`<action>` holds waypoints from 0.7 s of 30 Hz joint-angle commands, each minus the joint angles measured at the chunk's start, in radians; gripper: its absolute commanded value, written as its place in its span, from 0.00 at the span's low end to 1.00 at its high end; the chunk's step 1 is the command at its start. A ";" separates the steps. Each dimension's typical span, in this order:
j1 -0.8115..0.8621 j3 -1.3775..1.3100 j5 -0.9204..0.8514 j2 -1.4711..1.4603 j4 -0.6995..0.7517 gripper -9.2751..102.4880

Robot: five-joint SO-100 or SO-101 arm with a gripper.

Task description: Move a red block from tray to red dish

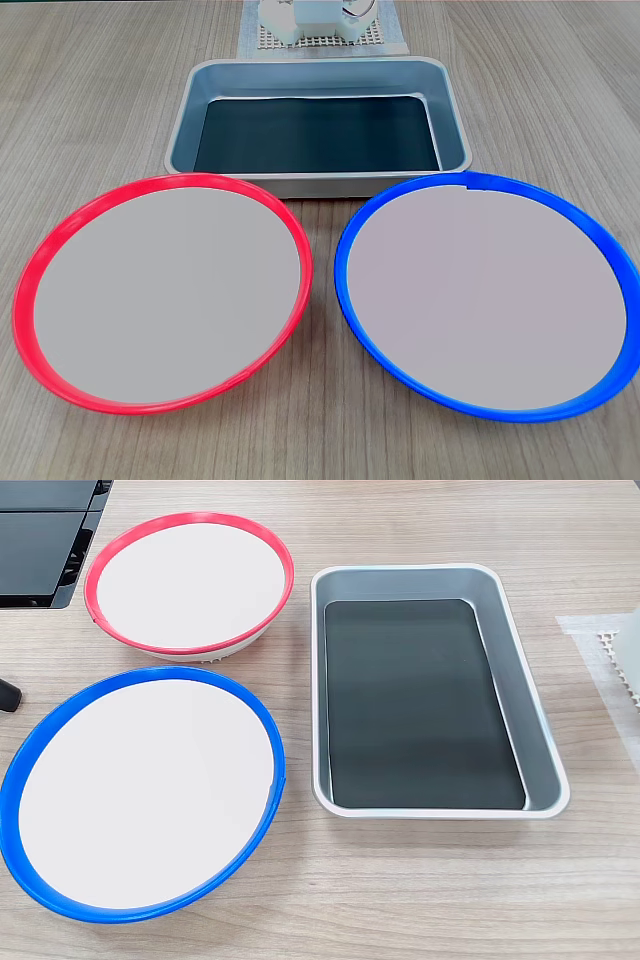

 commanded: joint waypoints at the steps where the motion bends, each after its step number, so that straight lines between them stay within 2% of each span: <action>1: 0.048 -0.120 0.032 -0.106 -0.089 0.08; 5: 0.104 -0.219 -0.015 -0.279 -0.106 0.08; 18: 0.163 -0.419 -0.298 -0.675 0.038 0.08; 21: 0.160 -0.426 -0.321 -0.681 0.048 0.16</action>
